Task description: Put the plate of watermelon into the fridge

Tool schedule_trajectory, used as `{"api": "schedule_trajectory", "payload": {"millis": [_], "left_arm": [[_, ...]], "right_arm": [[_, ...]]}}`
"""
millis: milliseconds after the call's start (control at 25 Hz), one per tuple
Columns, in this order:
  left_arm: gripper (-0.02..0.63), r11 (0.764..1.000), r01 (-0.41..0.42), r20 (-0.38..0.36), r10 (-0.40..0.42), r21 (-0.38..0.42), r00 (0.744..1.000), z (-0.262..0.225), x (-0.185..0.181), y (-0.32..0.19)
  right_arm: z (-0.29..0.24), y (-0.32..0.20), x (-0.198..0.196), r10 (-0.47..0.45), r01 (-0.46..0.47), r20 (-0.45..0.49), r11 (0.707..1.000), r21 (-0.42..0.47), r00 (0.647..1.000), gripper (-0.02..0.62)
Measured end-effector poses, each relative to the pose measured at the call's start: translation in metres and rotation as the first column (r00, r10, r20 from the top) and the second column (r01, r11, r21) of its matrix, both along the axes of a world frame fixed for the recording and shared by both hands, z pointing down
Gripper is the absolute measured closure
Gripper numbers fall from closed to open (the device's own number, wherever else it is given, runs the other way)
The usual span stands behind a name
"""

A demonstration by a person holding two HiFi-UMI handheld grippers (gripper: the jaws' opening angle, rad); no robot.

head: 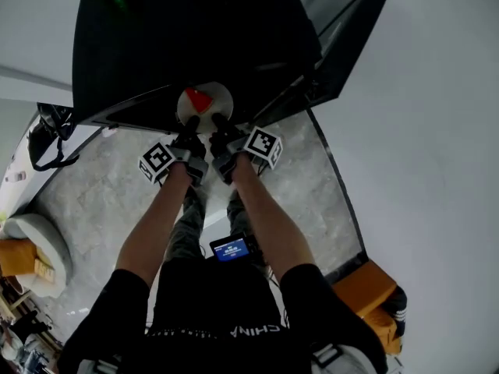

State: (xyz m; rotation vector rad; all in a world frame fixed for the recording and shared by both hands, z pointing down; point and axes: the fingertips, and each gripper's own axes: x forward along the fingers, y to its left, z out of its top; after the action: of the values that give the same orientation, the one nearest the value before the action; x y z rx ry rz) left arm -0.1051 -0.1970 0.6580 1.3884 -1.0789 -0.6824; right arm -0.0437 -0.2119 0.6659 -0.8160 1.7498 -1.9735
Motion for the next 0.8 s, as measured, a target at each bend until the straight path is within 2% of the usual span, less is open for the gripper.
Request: {"api": "schedule_trajectory", "payload": {"millis": [240,440,640,800], "left_arm": [[0.565,1.0,0.03,-0.057,-0.031,-0.008,0.998,0.03,-0.008,-0.017],[0.574,0.996,0.091,-0.106,-0.087,0.025,0.99,0.04,-0.01,-0.025],[0.574,0.992,0.126,-0.144,-0.127,-0.017,0.981,0.06,-0.014,-0.032],[0.574,0.99,0.14,-0.168,-0.14,-0.012,0.976,0.067,-0.017,-0.037]], "right_arm": [[0.029,-0.016,-0.009,-0.038,0.037,-0.067,0.999,-0.012,0.997,0.569],[0.042,-0.022,-0.011,-0.07,0.07,-0.101,0.998,-0.002,0.992,0.569],[0.056,-0.03,-0.016,-0.112,0.112,-0.132,0.994,-0.008,0.985,0.569],[0.06,-0.034,-0.019,-0.144,0.146,-0.156,0.989,0.002,0.977,0.569]]}}
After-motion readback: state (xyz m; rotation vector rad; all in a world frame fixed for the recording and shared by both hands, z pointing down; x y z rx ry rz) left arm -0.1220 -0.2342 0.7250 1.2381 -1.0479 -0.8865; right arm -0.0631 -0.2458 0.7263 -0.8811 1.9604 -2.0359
